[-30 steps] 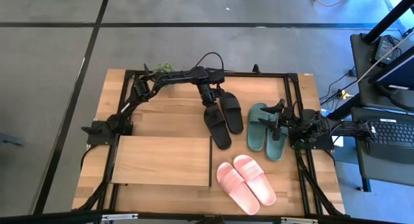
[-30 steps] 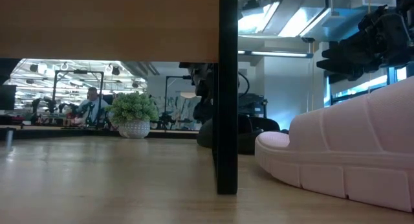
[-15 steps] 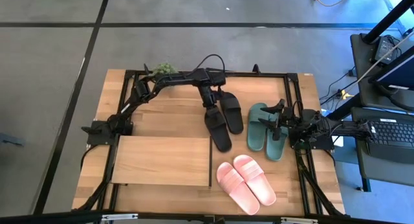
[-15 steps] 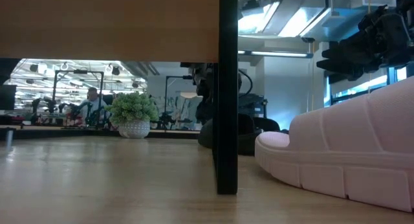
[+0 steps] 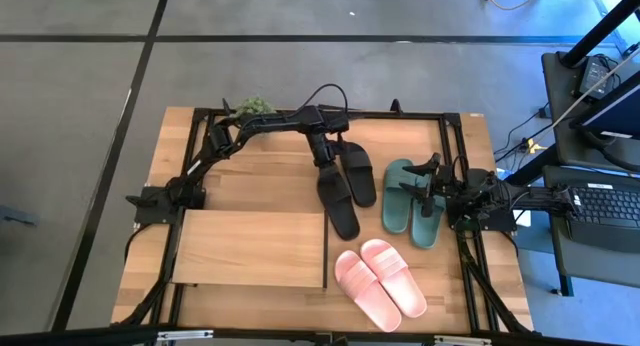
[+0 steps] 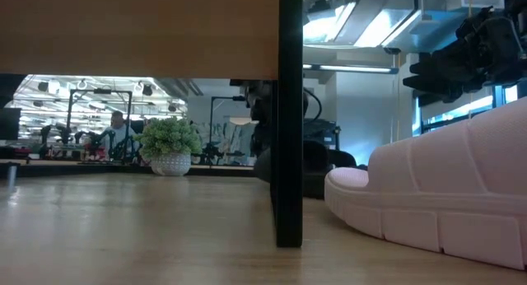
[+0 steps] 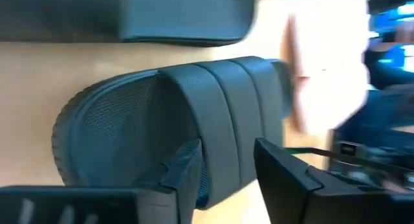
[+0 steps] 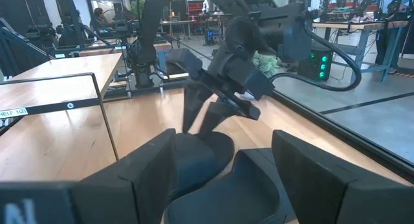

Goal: Pick and place slides into the shelf
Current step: Put the left black slipper on the shelf

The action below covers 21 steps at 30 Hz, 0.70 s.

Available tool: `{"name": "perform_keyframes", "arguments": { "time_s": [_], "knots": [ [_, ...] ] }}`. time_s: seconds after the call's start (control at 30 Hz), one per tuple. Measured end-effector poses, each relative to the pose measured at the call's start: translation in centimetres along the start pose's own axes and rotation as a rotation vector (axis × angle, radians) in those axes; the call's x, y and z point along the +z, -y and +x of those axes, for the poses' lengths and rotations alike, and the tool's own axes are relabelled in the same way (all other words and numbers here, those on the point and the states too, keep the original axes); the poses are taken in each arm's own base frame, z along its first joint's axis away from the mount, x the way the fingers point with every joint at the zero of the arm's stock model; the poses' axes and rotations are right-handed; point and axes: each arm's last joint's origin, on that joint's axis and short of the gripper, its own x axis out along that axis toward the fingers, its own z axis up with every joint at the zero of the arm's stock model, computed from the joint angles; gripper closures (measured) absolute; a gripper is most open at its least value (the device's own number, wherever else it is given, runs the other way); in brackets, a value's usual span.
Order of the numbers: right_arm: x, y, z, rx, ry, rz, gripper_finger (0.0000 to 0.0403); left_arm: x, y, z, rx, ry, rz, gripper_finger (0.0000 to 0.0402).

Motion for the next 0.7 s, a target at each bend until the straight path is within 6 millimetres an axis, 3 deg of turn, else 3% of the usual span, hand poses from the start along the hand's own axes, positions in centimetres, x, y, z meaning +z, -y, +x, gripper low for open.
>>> {"name": "perform_keyframes", "arguments": {
  "time_s": [0.27,0.37,0.53,0.7],
  "knots": [
    [0.0,0.0,0.0,0.0,0.0,0.0,0.0147,0.0,0.3,0.0,-0.103,0.004,-0.012,0.0326],
    [0.0,0.0,0.0,0.0,0.0,0.0,0.0147,0.0,0.1,0.0,-0.05,0.001,-0.032,0.0338],
    [0.0,0.0,0.0,0.011,-0.002,0.046,0.0147,-0.1,-0.8,-0.3,0.181,-0.009,-0.109,0.0348],
    [-0.5,-0.5,0.2,0.141,-0.052,-0.061,0.0147,-0.1,-0.6,-0.3,0.141,-0.009,-0.111,0.0354]
  ]
}}
